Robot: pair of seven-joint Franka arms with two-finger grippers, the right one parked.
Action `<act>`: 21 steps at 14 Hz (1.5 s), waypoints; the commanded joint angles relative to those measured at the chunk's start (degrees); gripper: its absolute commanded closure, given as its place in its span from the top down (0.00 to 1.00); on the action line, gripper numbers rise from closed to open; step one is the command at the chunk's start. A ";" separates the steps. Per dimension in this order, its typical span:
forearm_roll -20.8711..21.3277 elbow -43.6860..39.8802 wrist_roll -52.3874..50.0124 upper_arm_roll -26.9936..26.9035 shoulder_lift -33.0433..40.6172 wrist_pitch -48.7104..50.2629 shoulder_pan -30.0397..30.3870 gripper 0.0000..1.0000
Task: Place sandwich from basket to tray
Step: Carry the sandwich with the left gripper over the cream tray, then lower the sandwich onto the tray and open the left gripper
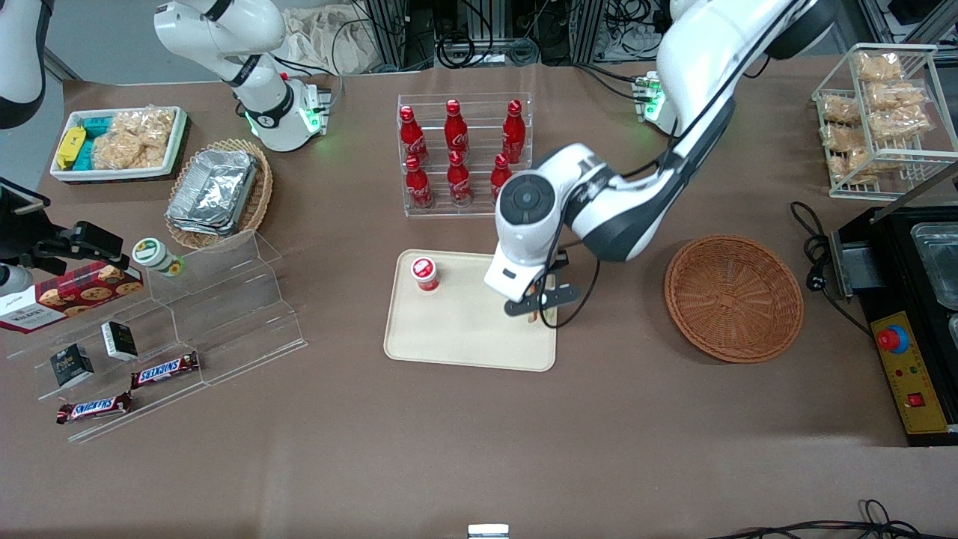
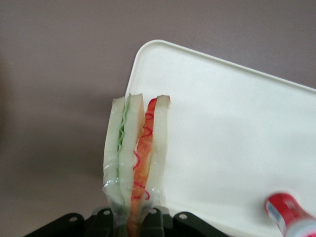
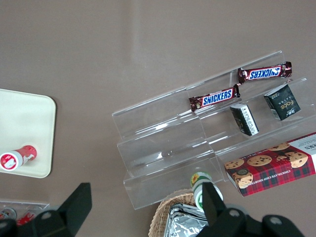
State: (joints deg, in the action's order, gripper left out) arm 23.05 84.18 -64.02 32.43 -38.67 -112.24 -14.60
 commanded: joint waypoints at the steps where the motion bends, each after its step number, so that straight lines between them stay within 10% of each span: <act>1: 2.17 -2.71 -1.73 -0.26 -5.08 -3.75 -0.25 0.17; 6: 3.48 -2.80 -1.73 -2.90 -8.87 -8.16 -0.51 0.23; 10: 3.14 -3.15 -2.60 -2.90 -9.23 -8.61 -0.51 0.83; 12: 3.40 -3.15 -5.32 -2.90 -8.27 -8.52 -0.25 0.95; 21: -2.83 -2.53 -11.49 -2.11 15.28 6.23 11.50 1.00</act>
State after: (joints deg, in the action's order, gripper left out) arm 22.04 79.03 -75.06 29.59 -27.71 -108.03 -7.20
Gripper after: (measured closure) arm 0.000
